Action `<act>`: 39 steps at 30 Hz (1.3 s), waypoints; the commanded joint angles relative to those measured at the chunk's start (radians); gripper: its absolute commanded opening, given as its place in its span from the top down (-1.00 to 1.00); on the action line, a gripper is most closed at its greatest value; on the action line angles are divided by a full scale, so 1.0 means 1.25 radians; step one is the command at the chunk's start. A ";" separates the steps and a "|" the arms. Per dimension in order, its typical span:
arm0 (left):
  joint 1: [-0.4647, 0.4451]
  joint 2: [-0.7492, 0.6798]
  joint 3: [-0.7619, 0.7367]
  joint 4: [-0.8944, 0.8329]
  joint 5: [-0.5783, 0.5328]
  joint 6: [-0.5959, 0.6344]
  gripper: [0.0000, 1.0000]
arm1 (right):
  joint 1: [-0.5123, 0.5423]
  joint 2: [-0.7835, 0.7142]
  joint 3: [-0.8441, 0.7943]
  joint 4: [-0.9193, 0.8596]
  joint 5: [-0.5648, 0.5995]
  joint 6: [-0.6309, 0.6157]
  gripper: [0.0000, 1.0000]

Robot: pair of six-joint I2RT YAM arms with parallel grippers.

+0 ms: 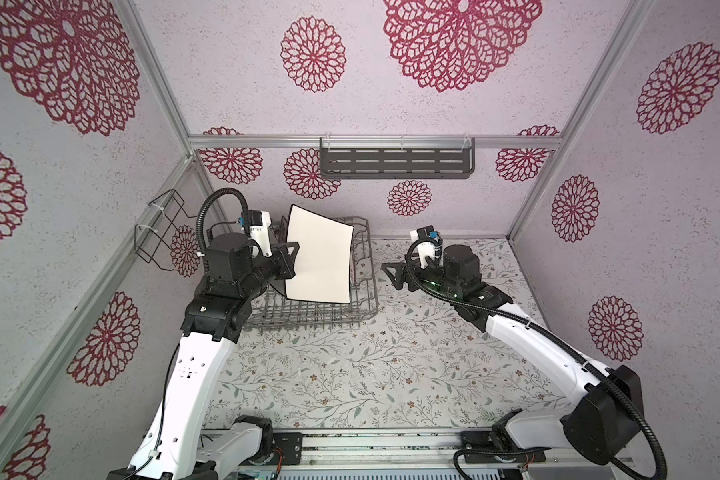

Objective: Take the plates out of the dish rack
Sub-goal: 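Pull the white plate out of the rack toward the right gripper, then carry the white square plate toward the table center while the right gripper follows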

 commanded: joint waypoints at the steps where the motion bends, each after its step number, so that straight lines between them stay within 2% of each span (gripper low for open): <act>1: -0.005 -0.006 0.012 0.243 0.048 -0.086 1.00 | 0.001 -0.030 -0.015 0.044 0.023 0.032 -0.86; 10: -0.013 0.014 -0.061 0.362 0.100 -0.168 1.00 | 0.001 -0.047 0.001 0.036 0.030 0.059 -0.86; 24: -0.058 0.067 -0.172 0.502 0.100 -0.239 1.00 | -0.007 -0.109 -0.013 -0.008 0.076 0.062 -0.89; 32: -0.142 0.173 -0.175 0.554 0.080 -0.277 1.00 | -0.015 -0.123 -0.026 -0.011 0.076 0.072 -0.89; 39: -0.235 0.288 -0.147 0.602 0.012 -0.302 1.00 | -0.020 -0.155 -0.058 -0.021 0.101 0.068 -0.90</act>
